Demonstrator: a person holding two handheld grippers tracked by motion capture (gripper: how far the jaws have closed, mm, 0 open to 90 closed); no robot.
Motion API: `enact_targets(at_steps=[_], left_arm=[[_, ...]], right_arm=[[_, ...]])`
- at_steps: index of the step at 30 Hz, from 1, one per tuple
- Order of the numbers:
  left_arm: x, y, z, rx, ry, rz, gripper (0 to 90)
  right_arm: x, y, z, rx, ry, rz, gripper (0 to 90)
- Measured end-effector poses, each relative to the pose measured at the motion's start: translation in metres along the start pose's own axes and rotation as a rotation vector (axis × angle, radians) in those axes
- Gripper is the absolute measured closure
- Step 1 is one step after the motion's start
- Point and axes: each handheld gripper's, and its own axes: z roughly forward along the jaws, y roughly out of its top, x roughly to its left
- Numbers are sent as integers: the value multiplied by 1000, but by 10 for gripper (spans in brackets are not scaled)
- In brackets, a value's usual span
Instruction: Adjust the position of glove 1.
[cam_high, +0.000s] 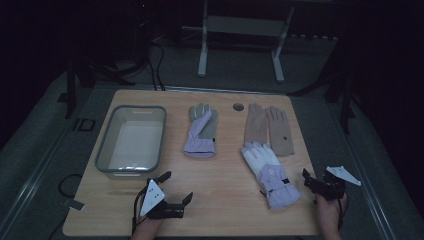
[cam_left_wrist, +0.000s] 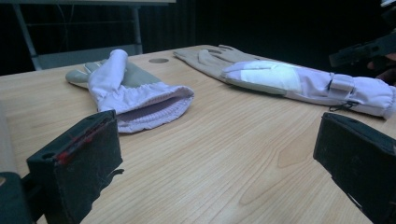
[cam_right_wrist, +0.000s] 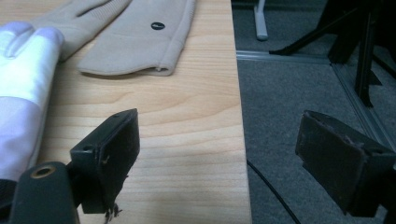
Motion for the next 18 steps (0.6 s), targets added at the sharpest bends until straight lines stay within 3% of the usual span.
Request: enact_targets(at_steps=[6, 12, 13, 14, 18], left_arm=[[0, 0, 0, 1, 5, -1, 11], [-1, 0, -1, -3, 6, 0, 11], [-1, 0, -1, -4, 7, 1, 11], [-1, 0, -1, -4, 6, -1, 11], [0, 0, -1, -5, 5, -7, 11]], right_arm=[[0, 5, -4, 19, 30, -16, 117], [-1, 23, -12, 19, 5, -32, 142], [-2, 34, -14, 60, 56, -44, 138], [-2, 38, -16, 51, 84, -42, 149], [2, 51, -21, 6, 92, -56, 176]])
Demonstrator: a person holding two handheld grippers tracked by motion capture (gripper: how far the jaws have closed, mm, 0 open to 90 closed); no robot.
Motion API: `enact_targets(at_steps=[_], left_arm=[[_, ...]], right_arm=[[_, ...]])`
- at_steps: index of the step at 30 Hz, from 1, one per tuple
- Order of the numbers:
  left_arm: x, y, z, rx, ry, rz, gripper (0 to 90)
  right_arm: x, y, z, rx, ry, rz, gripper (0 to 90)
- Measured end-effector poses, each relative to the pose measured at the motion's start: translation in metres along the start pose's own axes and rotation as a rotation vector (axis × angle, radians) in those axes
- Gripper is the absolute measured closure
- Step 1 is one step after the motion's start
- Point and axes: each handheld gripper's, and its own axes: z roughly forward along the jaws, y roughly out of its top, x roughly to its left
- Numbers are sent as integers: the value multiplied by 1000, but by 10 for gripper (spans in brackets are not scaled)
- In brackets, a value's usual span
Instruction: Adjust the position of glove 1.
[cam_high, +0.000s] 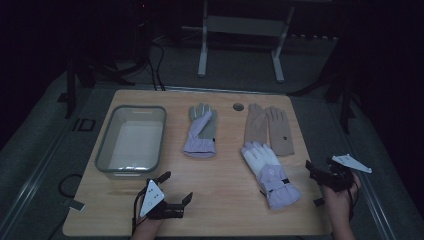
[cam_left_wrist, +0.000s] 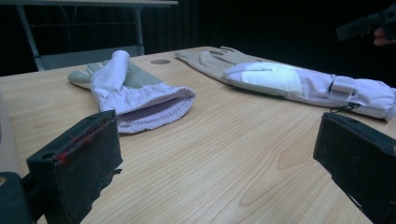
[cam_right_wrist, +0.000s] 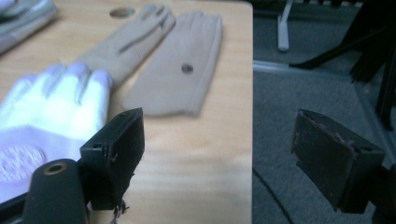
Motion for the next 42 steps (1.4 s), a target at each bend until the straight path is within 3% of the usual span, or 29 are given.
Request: enact_targets(at_steps=[3, 5, 12, 18, 20, 25, 32, 39, 40, 42], left_arm=[[0, 0, 0, 1, -3, -1, 11], [0, 0, 0, 0, -2, -1, 11], [-2, 0, 0, 4, -6, 21, 11], [-1, 0, 0, 1, -6, 9, 11], [-1, 0, 0, 1, -6, 9, 11], [0, 0, 0, 1, -6, 0, 11], [1, 1, 2, 8, -14, -2, 11], [0, 1, 2, 7, -13, 2, 11], [0, 1, 2, 11, -15, 3, 11], [1, 1, 3, 15, -21, 3, 11]], right_arm=[[8, 18, -4, -45, 2, -29, 153], [14, 28, -5, -48, 4, -50, 138], [23, 60, -3, -38, 85, -14, 121], [39, 87, -1, -29, 98, -4, 113], [46, 95, 1, -26, 106, -34, 113], [58, 107, 5, -34, 147, -38, 114], [88, 126, 22, -19, 224, -75, 129], [110, 135, 39, 9, 235, -110, 131], [118, 139, 43, 12, 244, -134, 166], [122, 141, 45, 15, 252, -143, 171]])
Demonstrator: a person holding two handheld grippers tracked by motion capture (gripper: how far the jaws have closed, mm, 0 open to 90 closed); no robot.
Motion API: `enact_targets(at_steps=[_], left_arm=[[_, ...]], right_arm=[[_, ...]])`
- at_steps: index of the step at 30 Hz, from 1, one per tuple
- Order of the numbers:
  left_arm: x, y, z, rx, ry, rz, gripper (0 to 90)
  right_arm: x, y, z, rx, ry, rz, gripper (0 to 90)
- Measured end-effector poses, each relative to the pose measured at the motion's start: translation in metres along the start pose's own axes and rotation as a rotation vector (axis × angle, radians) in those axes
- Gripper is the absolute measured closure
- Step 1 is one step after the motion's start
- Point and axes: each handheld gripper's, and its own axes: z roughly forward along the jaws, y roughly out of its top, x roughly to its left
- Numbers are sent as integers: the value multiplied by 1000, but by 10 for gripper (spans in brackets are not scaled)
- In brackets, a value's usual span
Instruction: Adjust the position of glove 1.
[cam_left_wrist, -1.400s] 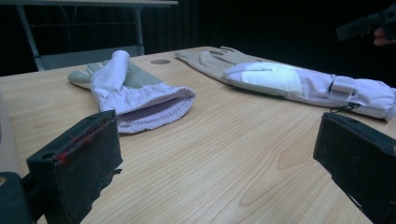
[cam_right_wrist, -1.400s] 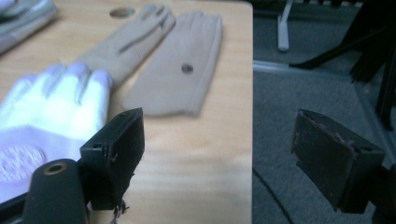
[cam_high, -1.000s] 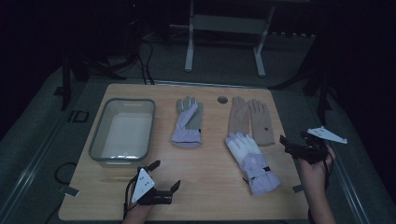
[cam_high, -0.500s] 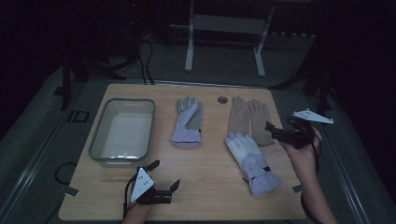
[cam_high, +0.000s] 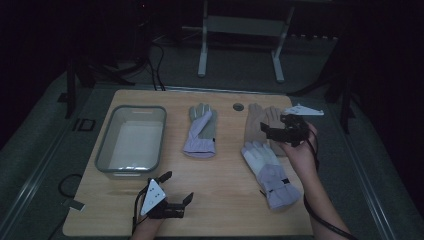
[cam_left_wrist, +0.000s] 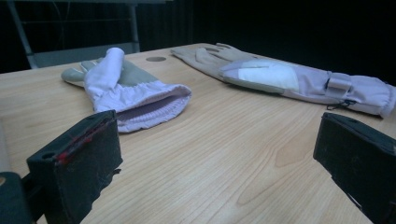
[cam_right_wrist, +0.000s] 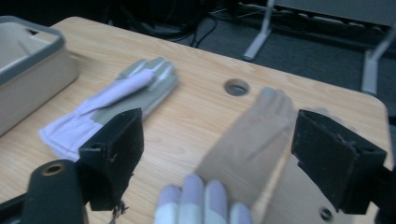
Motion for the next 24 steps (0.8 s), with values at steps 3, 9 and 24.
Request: enact_targets(at_steps=[3, 9, 24], left_arm=[[1, 0, 0, 1, -2, -9, 11], [1, 0, 0, -3, -3, -7, 11], [1, 0, -1, -3, -8, -5, 11]], right_arm=[[15, 14, 11, 11, 24, -21, 176], [45, 31, 34, 36, 63, -63, 177], [108, 50, 109, 134, 121, -94, 196]])
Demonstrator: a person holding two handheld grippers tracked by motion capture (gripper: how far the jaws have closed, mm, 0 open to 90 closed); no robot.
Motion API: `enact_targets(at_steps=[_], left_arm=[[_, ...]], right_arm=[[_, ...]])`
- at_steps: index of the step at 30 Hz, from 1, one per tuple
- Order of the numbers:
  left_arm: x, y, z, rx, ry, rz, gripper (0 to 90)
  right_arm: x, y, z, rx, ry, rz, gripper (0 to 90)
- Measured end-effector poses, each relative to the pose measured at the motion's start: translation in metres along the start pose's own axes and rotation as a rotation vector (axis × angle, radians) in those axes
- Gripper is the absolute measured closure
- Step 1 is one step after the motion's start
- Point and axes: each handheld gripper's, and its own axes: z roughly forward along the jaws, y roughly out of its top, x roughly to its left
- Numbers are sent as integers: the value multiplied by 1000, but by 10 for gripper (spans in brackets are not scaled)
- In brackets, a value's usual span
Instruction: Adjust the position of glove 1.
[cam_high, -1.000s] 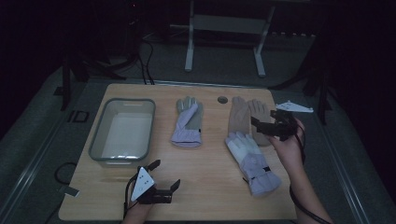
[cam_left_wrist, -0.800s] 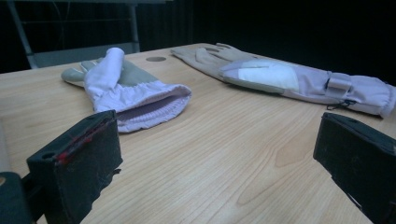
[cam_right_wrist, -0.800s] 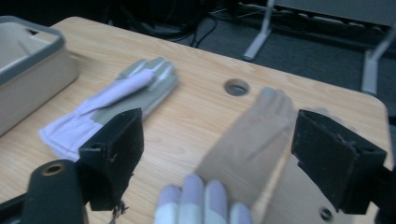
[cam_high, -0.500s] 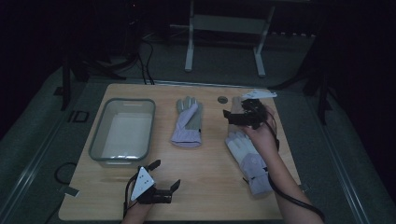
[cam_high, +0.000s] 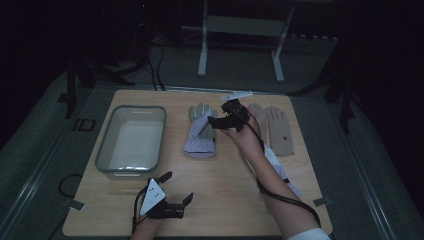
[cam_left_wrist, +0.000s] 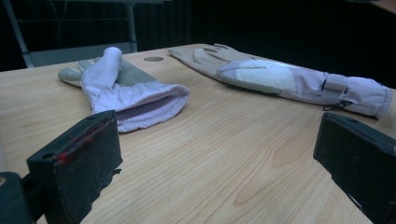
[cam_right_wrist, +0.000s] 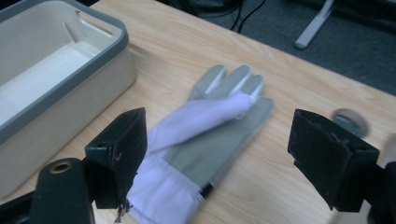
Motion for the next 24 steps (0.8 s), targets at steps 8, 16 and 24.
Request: enact_targets(at_steps=[8, 16, 24], left_arm=[[1, 0, 0, 0, 0, -15, 11], [1, 0, 0, 0, -4, -11, 11], [2, 2, -2, -31, 14, -28, 11]], right_arm=[[18, 6, 43, 34, 3, 36, 221], [13, 2, 86, 98, -29, 108, 286], [11, -15, 123, 162, -80, 186, 287]])
